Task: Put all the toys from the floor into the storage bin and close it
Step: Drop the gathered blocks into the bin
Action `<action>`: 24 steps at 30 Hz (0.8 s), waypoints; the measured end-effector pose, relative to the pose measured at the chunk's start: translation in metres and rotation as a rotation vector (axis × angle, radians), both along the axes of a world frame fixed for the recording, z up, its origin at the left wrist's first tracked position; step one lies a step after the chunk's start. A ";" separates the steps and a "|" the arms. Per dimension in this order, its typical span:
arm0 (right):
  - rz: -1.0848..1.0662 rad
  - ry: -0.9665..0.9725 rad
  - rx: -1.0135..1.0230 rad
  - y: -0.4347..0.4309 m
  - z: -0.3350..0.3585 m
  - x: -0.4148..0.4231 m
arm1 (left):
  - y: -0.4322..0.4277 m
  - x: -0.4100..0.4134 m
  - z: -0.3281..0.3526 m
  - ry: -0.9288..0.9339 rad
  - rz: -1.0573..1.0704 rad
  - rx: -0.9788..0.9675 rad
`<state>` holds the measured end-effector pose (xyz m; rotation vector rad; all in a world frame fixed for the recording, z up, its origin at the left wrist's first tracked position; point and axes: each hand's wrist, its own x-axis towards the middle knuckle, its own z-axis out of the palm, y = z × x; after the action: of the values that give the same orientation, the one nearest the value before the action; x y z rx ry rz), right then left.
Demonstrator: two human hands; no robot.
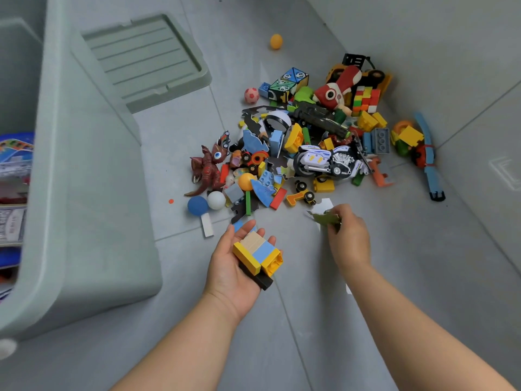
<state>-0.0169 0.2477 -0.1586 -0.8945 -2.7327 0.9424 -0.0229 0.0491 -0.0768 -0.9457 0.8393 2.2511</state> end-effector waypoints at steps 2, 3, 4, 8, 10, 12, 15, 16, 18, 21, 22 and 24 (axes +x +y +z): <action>-0.030 0.018 -0.019 0.006 -0.002 0.001 | -0.001 -0.001 0.001 -0.002 0.008 -0.003; -0.055 0.008 -0.052 0.009 -0.003 0.001 | -0.001 0.000 0.001 -0.006 0.011 -0.003; -0.087 -0.009 -0.098 0.010 -0.003 -0.001 | -0.001 0.000 0.002 -0.010 0.012 0.000; -0.088 -0.116 -0.112 0.003 -0.003 -0.010 | 0.000 0.002 0.005 -0.025 0.005 0.006; -0.013 -0.146 -0.054 -0.003 -0.005 -0.009 | 0.002 0.000 0.008 -0.022 0.017 0.014; -0.005 -0.145 -0.058 -0.008 -0.002 0.000 | 0.005 -0.003 0.016 -0.008 0.044 0.037; -0.230 0.053 -0.426 -0.024 0.044 0.011 | 0.008 -0.011 0.045 0.045 0.097 0.071; -0.273 0.182 -0.594 -0.032 0.074 0.014 | 0.008 -0.015 0.060 0.078 0.112 0.076; -0.185 0.416 -0.847 -0.054 0.142 0.017 | 0.001 -0.024 0.093 0.160 0.154 0.075; 0.227 0.555 -1.075 -0.110 0.234 0.013 | -0.026 -0.032 0.145 0.291 0.221 0.037; 0.360 0.534 -1.070 -0.130 0.251 0.010 | -0.038 -0.031 0.159 0.325 0.236 0.010; 0.577 0.447 -0.930 -0.175 0.270 -0.002 | -0.069 -0.026 0.182 0.393 0.273 -0.058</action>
<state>-0.0188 0.0724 0.1114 0.1254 -2.1058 2.2627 -0.0485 -0.0195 0.1049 -0.6838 0.9957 2.7168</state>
